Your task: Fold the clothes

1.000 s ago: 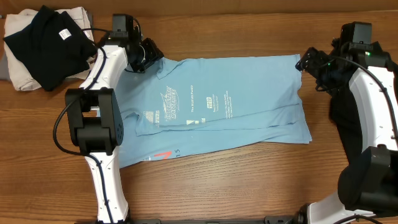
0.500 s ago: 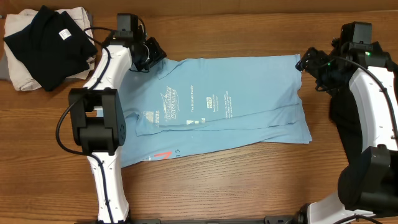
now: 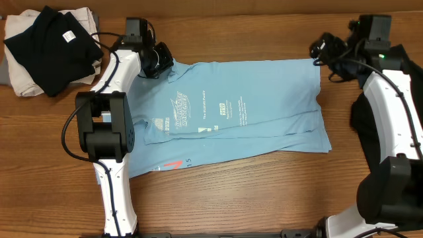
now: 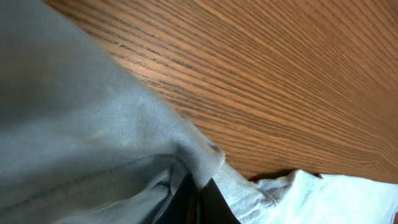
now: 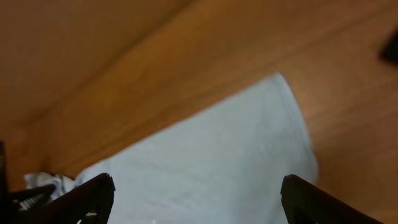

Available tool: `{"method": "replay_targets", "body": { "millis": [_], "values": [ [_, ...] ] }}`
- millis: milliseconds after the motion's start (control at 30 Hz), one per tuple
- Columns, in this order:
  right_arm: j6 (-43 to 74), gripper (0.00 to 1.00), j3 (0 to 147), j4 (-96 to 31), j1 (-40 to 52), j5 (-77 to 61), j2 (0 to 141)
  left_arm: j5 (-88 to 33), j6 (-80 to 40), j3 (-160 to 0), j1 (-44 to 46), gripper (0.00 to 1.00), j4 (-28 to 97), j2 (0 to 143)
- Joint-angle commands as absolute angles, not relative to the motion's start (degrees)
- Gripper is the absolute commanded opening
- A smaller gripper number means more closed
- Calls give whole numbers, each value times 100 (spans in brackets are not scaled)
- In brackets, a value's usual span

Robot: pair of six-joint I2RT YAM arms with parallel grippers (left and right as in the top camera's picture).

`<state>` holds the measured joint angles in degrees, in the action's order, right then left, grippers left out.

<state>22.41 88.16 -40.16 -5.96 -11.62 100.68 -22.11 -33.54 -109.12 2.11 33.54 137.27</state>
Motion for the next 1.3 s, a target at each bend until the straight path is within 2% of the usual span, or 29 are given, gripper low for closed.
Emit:
{"method": "replay_targets", "body": {
  "millis": [0, 167, 433, 667, 1267],
  "values": [
    [2202, 89, 8908, -3642, -530, -1146, 10298, -2209, -3317, -10989, 150, 4, 3433, 13799],
    [1927, 89, 9102, -3437, -532, -659, 10986, -2209, -3245, -10989, 152, 4, 3544, 13799],
    [1621, 88, 10071, -3820, -519, 14, 12162, -2204, -3011, -10989, 167, 4, 3605, 13799],
    [1579, 79, 10149, -3651, -517, 250, 12490, -2204, -2958, -10989, 167, 4, 3660, 13799],
    [1601, 76, 10149, -3087, -484, 517, 13260, -2182, -2867, -10989, 185, 4, 3756, 13799]
  ]
}}
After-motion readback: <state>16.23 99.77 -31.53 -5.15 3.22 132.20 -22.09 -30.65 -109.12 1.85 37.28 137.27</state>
